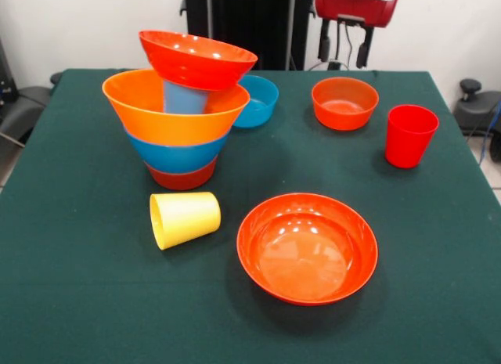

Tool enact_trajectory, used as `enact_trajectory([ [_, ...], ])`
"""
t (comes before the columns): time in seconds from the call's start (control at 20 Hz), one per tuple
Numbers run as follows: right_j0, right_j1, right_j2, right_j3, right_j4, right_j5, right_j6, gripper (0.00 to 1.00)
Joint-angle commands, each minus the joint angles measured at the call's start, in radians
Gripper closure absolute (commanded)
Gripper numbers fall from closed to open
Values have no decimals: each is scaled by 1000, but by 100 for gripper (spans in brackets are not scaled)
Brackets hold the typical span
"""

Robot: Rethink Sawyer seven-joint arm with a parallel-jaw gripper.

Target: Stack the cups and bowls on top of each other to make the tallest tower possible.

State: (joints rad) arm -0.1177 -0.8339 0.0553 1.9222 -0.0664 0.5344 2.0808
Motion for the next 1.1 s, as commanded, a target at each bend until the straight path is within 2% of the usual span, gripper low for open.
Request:
enact_trajectory([
  [0.05, 26, 58, 10, 29, 39, -52, 175, 0],
  [0.6, 72, 125, -16, 2, 56, -138, 200, 0],
  [0.8, 77, 197, -31, -52, 54, -201, 185, 0],
  [1.1, 89, 214, -44, -68, 78, -204, 172, 0],
])
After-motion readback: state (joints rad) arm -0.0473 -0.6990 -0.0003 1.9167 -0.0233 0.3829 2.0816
